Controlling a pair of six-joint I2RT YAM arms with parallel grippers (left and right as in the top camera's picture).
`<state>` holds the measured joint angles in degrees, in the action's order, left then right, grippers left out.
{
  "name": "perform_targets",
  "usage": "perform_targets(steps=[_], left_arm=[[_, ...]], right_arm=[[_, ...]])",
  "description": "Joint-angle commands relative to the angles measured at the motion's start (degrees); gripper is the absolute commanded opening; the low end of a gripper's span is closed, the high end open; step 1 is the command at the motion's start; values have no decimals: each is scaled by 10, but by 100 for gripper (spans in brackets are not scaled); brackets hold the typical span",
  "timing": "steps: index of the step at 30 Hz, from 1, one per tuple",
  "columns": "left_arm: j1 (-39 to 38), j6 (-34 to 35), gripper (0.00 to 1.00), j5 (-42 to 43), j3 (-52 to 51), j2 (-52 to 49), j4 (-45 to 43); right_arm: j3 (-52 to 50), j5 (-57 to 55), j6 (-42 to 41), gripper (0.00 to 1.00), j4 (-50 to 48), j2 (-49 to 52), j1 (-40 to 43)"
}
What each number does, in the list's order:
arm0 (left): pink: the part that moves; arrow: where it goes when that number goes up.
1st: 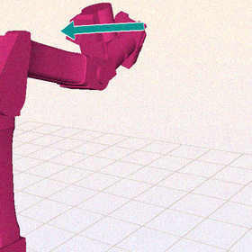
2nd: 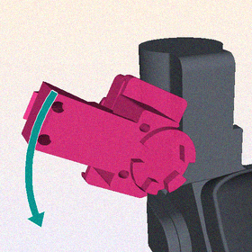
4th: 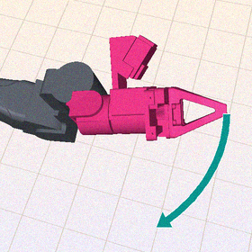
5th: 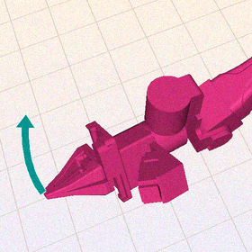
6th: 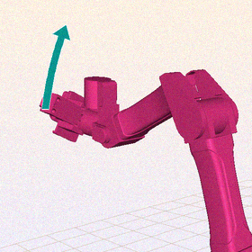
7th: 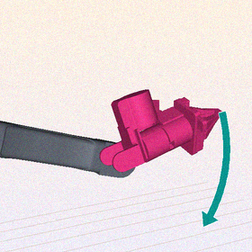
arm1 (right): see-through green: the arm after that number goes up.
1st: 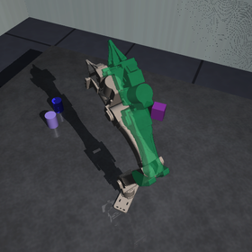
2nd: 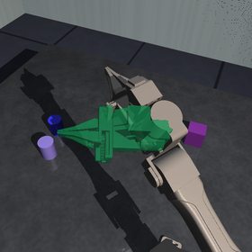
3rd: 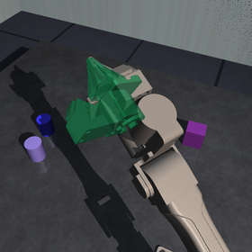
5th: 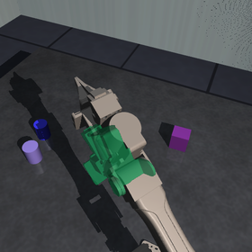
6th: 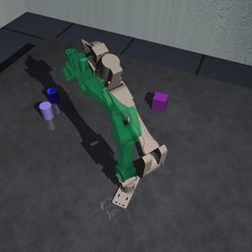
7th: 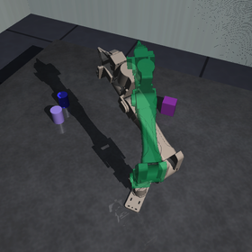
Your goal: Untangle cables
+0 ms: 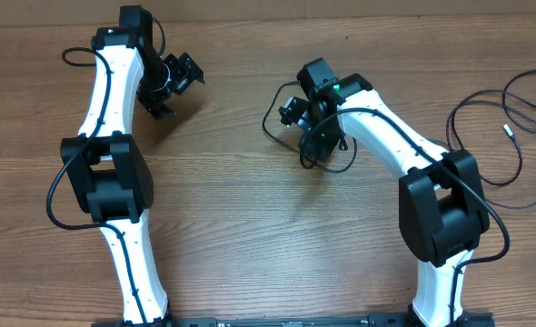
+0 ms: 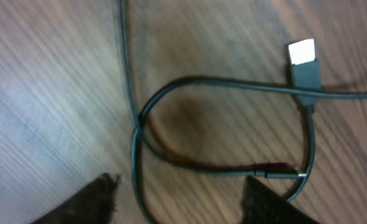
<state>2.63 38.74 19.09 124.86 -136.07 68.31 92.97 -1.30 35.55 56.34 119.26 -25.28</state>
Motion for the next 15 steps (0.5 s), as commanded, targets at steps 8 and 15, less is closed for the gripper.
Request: perform_targets(steps=[8,15], left_arm=[[-1,-13,100,-2,-3,4,0],[-1,-13,100,-2,-3,4,0]], right_arm=[[-19,12,-133,81,-79,4,-1],[-30,21,-163,86,-59,5,-1]])
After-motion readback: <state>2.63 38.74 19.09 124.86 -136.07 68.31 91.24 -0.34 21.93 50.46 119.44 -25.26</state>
